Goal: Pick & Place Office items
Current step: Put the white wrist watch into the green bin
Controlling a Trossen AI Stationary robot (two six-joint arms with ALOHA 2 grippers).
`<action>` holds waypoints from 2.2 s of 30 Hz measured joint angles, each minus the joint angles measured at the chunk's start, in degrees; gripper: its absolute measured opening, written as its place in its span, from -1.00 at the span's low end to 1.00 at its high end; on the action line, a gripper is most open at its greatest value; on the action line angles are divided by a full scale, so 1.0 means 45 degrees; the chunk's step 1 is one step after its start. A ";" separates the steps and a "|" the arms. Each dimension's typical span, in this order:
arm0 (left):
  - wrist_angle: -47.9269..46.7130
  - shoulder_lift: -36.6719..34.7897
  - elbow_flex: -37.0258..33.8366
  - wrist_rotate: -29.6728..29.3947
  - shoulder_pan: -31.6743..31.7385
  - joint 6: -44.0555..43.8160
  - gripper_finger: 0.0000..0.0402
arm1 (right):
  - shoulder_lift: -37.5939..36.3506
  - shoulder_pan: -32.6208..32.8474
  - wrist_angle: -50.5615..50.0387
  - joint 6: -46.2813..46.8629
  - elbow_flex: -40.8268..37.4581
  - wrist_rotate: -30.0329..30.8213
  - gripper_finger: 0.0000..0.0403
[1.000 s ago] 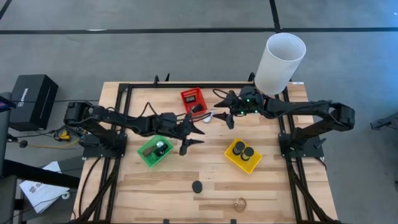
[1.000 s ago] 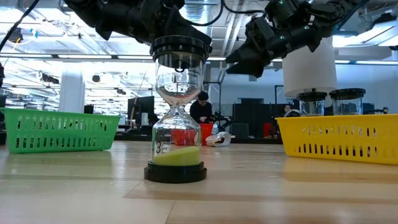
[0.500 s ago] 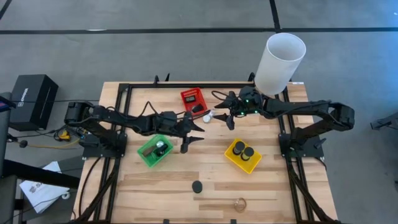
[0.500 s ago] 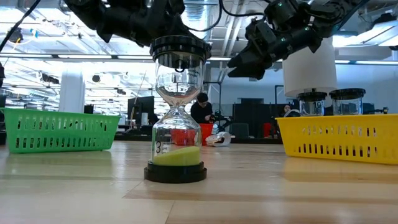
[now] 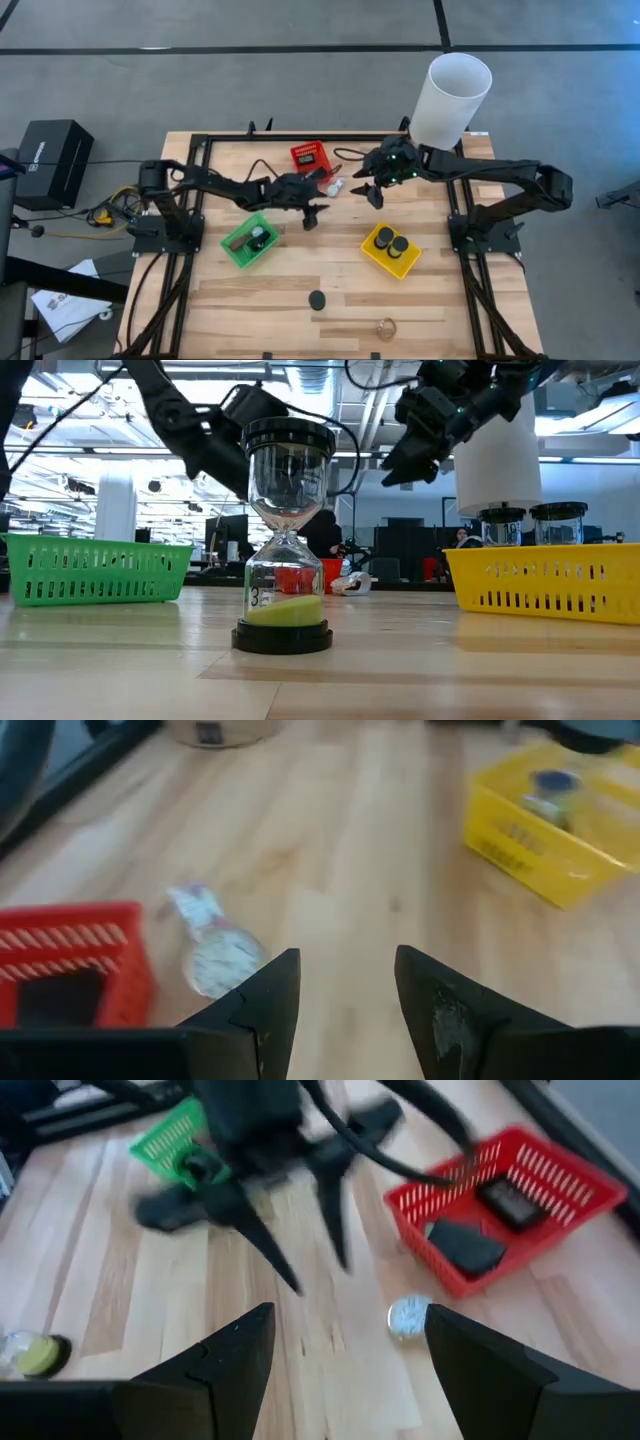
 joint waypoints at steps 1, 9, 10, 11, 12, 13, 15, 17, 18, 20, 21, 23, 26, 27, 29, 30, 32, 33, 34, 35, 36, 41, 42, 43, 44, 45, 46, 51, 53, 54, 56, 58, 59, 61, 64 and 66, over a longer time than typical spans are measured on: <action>0.0102 0.0191 0.0165 -0.0005 0.0145 0.0016 -0.20 | -0.0040 0.0000 0.0005 -0.0069 0.0087 -0.0003 0.24; 0.0013 0.1021 0.0408 -0.0005 0.1429 -0.0356 -0.20 | -0.0710 0.0234 -0.1139 -0.0208 0.0632 0.0006 0.24; -0.0151 0.1031 0.0393 -0.0011 0.1529 -0.0404 -0.20 | -0.0793 0.0323 -0.1129 -0.0213 0.0634 0.0007 0.24; -0.0168 0.1031 0.0385 -0.0008 0.1558 -0.0411 -0.20 | -0.0876 0.0423 -0.1077 -0.0213 0.0640 0.0004 0.24; -0.0130 0.1030 0.0388 0.0001 0.1568 -0.0383 -0.20 | -0.0975 0.0520 -0.1028 -0.0205 0.0650 0.0006 0.24; -0.0118 0.1016 0.0388 0.0017 0.1577 -0.0356 -0.19 | -0.1068 0.0603 -0.1003 -0.0196 0.0652 0.0002 0.24; -0.0156 0.0964 0.0388 0.0025 0.1512 -0.0308 -0.17 | -0.1166 0.0789 -0.0985 -0.0196 0.0657 0.0002 0.24; -0.0111 0.0943 0.0388 0.0026 0.1427 -0.0247 -0.12 | -0.1186 0.0952 -0.0979 -0.0245 0.0657 0.0007 0.24; -0.0125 0.0961 0.0388 0.0014 0.1367 -0.0091 -0.09 | -0.1186 0.1022 -0.0969 -0.0286 0.0657 0.0009 0.24; -0.0129 0.1135 0.0403 -0.0402 0.1237 0.0174 -0.01 | -0.1186 0.1102 -0.0980 -0.0289 0.0657 0.0003 0.24; -0.0220 0.1211 0.0398 -0.0747 0.1189 0.0212 0.04 | -0.1186 0.1106 -0.0984 -0.0285 0.0657 0.0003 0.24; -0.0215 0.1249 0.0393 -0.1328 0.1132 0.0246 0.13 | -0.1174 0.1105 -0.0979 -0.0286 0.0657 0.0004 0.24; -0.0159 0.1196 0.0393 -0.1463 0.1062 0.0047 0.24 | -0.1162 0.1103 -0.0984 -0.0139 0.0657 0.0007 0.24; -0.0148 0.1162 0.0393 -0.1465 0.1053 -0.0045 0.27 | -0.1162 0.1103 -0.0984 -0.0097 0.0657 0.0007 0.24; -0.0102 0.1133 0.0398 -0.1496 0.0994 -0.0178 0.30 | -0.1160 0.1103 -0.0980 -0.0087 0.0657 0.0007 0.24; -0.0139 0.1133 0.0398 -0.1508 0.0994 -0.0186 0.32 | -0.1157 0.1103 -0.0945 0.0006 0.0657 0.0007 0.24; -0.0147 0.1133 0.0398 -0.1504 0.0994 -0.0191 0.33 | -0.1157 0.1107 -0.0883 0.0592 0.0657 0.0006 0.24; -0.0123 0.1133 0.0398 -0.1504 0.0994 -0.0196 0.33 | -0.1157 0.1107 -0.0882 0.0909 0.0657 0.0007 0.24; -0.0135 0.1130 0.0398 -0.1506 0.0994 -0.0194 0.32 | -0.1157 0.1107 -0.0887 0.1130 0.0657 0.0004 0.24; -0.0202 0.1071 0.0394 -0.1504 0.0975 -0.0196 0.32 | -0.1157 0.1107 -0.0887 0.1248 0.0657 0.0007 0.24; -0.0207 0.0998 0.0388 -0.1519 0.0927 -0.0196 0.31 | -0.1157 0.1107 -0.0886 0.1253 0.0657 0.0007 0.24; -0.0725 0.0051 0.0388 -0.1494 0.0640 -0.0153 0.28 | -0.1157 0.1103 -0.0624 0.1203 0.0654 0.0005 0.24; -0.0998 -0.0220 0.0388 -0.1490 0.0602 -0.0018 0.28 | -0.1152 0.1107 -0.0485 0.1201 0.0652 0.0007 0.24; -0.1391 -0.0562 0.0388 -0.1491 0.0554 0.0039 0.27 | -0.1151 0.1107 -0.0196 0.1193 0.0647 0.0007 0.24; -0.1798 -0.0913 0.0388 -0.1487 0.0538 0.0061 0.26 | -0.1147 0.1107 0.0216 0.1193 0.0647 0.0007 0.24; -0.1985 -0.1189 0.0391 -0.1485 0.0512 0.0059 0.26 | -0.1147 0.1107 0.0674 0.1178 0.0647 0.0007 0.24; -0.2338 -0.1544 0.0395 -0.1474 0.0504 0.0055 0.25 | -0.1152 0.1107 0.1047 0.1164 0.0647 0.0007 0.24; -0.2830 -0.3094 -0.0159 -0.1462 0.0504 0.0052 0.20 | -0.1152 0.1171 0.2126 0.0788 0.0647 0.0146 0.24; -0.2877 -0.3702 -0.0552 -0.1460 0.0504 0.0047 0.18 | -0.1152 0.1180 0.2419 0.0462 0.0647 0.1129 0.24; -0.2817 -0.4002 -0.0736 -0.1461 0.0504 0.0047 0.17 | -0.1152 0.1180 0.2486 0.0405 0.0647 0.1838 0.24; -0.2857 -0.4623 -0.1139 -0.1461 0.0504 0.0052 0.15 | -0.1152 0.1132 0.2429 0.0306 0.0647 0.3454 0.24; -0.2874 -0.5215 -0.1491 -0.1463 0.0514 0.0081 0.13 | -0.1147 0.1102 0.2323 -0.0349 0.0647 0.4984 0.24; -0.2844 -0.5471 -0.1607 -0.1465 0.0514 0.0084 0.13 | -0.1150 0.1068 0.2226 -0.0987 0.0647 0.5483 0.24; -0.2820 -0.5986 -0.1860 -0.1465 0.0514 0.0086 0.11 | -0.0982 0.1015 0.2050 -0.2019 0.0647 0.6039 0.24; -0.2851 -0.6628 -0.2219 -0.1469 0.0514 0.0089 0.09 | -0.0441 0.1069 0.1818 -0.2280 0.0606 0.5889 0.24; -0.2830 -0.6949 -0.2414 -0.1470 0.0514 0.0047 0.09 | 0.0253 0.1064 0.2157 -0.2282 0.0703 0.5663 0.24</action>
